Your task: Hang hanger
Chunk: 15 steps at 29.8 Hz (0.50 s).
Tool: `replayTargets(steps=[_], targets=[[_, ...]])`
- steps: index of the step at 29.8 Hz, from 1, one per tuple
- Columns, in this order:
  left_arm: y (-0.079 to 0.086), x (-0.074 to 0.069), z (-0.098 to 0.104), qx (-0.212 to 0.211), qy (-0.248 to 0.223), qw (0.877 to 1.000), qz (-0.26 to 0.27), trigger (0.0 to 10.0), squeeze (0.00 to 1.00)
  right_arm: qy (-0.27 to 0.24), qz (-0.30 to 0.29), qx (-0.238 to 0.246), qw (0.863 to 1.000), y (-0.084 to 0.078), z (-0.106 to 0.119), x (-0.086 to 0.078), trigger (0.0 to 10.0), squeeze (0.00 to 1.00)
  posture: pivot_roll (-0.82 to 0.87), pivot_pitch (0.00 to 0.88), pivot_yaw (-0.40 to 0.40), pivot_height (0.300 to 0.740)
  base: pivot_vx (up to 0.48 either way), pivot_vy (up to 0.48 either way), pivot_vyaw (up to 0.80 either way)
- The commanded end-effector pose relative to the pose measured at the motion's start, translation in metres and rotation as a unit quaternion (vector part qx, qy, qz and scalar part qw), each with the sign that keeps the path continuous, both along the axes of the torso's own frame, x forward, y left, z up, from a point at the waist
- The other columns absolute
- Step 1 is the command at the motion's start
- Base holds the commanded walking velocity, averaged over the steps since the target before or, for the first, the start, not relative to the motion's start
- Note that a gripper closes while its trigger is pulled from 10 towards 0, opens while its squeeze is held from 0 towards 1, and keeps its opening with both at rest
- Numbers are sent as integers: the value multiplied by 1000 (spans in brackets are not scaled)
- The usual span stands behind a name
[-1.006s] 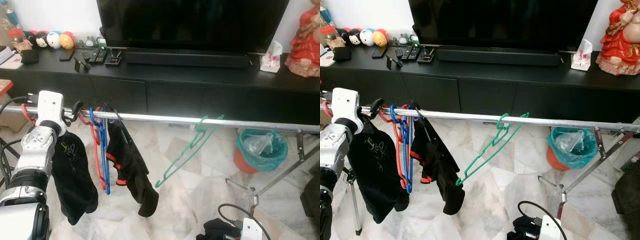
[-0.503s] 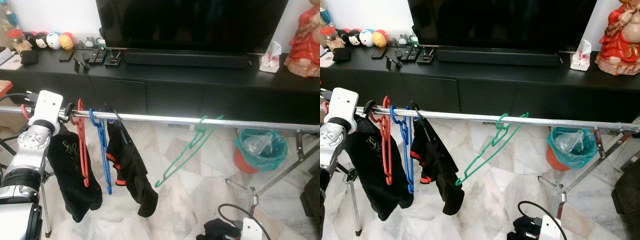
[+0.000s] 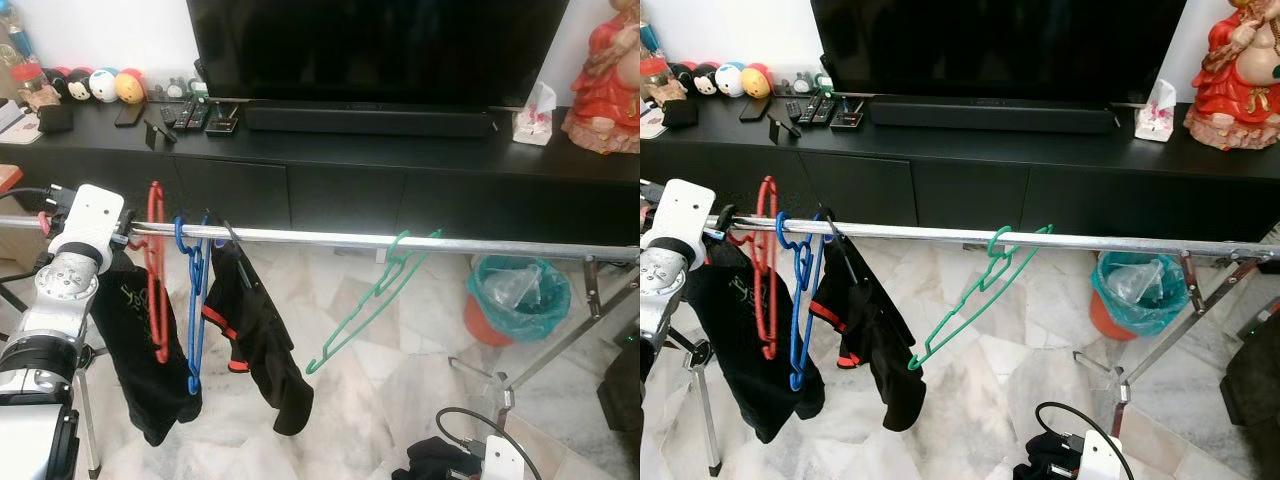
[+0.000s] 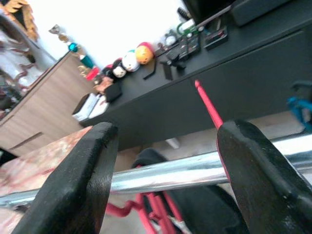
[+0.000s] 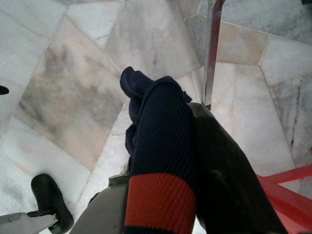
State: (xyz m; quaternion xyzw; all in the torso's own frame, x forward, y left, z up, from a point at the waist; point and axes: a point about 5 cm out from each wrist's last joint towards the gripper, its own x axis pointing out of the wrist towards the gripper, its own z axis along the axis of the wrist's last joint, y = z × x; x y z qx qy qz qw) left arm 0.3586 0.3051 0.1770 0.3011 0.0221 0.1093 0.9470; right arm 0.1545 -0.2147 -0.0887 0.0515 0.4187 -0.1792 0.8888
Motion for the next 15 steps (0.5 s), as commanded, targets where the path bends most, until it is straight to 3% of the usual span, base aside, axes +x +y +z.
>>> replayTargets(steps=[1,5,10,15], targets=[[10,-8,-22,10,58,998,27,10000,0,3,2,2,1000,1,-1,-1,10000,0,56,49,29,740,0,0,0],[12,-9,-22,56,67,996,29,10000,0,2,3,2,1000,2,-1,-1,10000,0,59,48,28,740,0,0,0],[8,-8,-21,45,60,997,23,10000,0,2,3,3,1000,2,-1,-1,10000,0,55,48,30,740,0,0,0],[4,-6,-14,14,23,1000,17,10000,0,3,1,2,1000,1,-1,-2,10000,0,53,47,32,740,0,0,0]])
